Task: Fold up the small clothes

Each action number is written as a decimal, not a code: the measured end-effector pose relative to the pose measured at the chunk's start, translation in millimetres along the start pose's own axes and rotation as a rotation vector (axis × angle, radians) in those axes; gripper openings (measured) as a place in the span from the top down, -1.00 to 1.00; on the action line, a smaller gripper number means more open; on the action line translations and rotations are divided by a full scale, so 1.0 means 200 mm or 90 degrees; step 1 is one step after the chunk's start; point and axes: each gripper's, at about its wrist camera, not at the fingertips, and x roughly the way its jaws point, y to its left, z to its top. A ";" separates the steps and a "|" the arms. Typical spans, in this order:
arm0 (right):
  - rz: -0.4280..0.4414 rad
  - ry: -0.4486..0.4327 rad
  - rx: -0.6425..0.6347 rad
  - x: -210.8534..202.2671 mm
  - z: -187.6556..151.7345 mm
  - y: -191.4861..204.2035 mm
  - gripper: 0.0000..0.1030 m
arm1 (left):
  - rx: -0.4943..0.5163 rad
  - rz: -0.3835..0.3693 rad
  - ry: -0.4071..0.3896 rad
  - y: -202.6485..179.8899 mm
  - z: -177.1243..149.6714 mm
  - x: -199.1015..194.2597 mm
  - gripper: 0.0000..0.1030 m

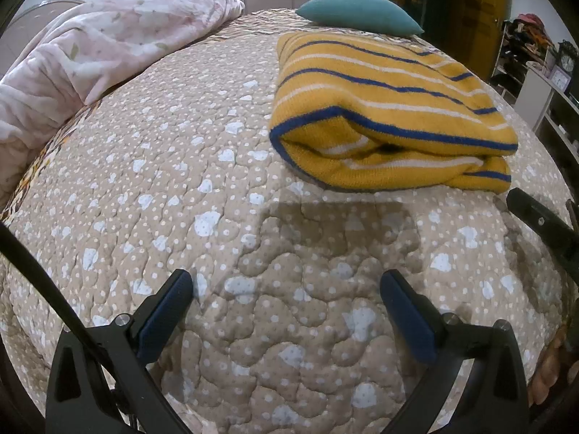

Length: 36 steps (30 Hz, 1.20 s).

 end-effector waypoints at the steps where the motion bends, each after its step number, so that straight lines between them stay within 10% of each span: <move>1: 0.000 0.000 -0.001 0.00 0.00 0.00 -0.33 | 0.000 0.000 -0.001 0.00 0.00 0.00 -1.00; 36: -0.015 0.003 -0.024 0.03 -0.01 0.02 -0.46 | -0.001 0.011 -0.021 -0.04 -0.03 -0.02 -1.00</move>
